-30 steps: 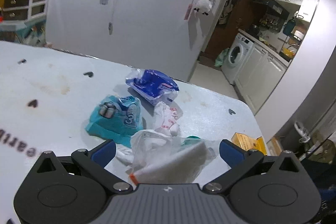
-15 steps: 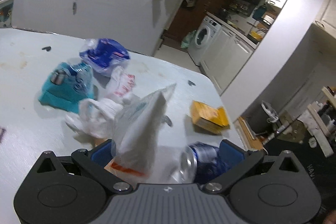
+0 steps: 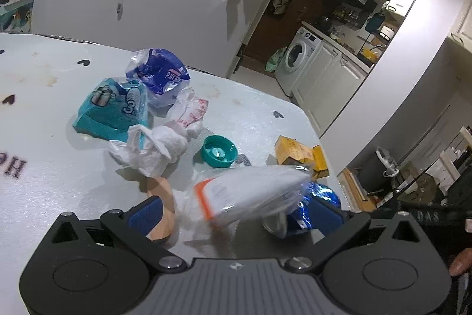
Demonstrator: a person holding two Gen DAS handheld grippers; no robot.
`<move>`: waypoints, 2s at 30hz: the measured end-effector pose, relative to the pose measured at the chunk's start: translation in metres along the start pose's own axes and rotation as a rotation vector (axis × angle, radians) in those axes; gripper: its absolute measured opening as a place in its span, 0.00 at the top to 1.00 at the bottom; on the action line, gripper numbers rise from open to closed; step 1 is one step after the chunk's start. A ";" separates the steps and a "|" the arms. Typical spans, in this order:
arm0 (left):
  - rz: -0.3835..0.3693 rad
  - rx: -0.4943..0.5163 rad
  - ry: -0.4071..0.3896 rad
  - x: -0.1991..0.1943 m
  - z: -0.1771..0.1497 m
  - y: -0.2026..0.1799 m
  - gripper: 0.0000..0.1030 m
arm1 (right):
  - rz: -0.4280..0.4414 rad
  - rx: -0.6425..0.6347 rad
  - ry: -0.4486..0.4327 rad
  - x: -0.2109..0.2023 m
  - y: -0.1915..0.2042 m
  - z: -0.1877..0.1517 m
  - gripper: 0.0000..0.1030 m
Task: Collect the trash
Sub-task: 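Grasp the clear plastic bag with the left tool while the right tool grasps the blue can, then lift the plastic bag with the left tool while the right tool lifts the blue can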
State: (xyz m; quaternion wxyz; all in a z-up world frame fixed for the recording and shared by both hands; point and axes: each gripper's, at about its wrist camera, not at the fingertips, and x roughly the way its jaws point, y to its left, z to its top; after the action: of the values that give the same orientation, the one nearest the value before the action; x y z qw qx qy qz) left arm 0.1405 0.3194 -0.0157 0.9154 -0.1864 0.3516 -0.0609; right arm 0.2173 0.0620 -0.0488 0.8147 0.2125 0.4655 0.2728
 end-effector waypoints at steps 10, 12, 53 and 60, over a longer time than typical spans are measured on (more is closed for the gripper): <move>0.011 -0.044 -0.007 0.001 -0.007 0.003 0.00 | -0.258 -1.005 -0.008 -0.010 0.056 -0.046 0.32; 0.012 -0.048 -0.010 0.000 -0.007 0.002 0.00 | -0.287 -1.199 -0.019 -0.009 0.057 -0.064 0.27; -0.009 -0.362 0.082 0.098 0.026 0.007 0.80 | -0.312 -1.313 0.151 0.033 0.054 -0.018 0.72; 0.034 -0.242 0.076 0.074 0.025 -0.004 0.82 | -0.228 -0.964 0.216 0.027 0.039 0.004 0.72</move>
State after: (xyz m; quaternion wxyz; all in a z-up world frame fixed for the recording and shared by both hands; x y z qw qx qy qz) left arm 0.2126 0.3049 -0.0429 0.8730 -0.2871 0.3941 -0.0094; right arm 0.2220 0.1088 -0.0404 0.7920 -0.2695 0.3884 0.3863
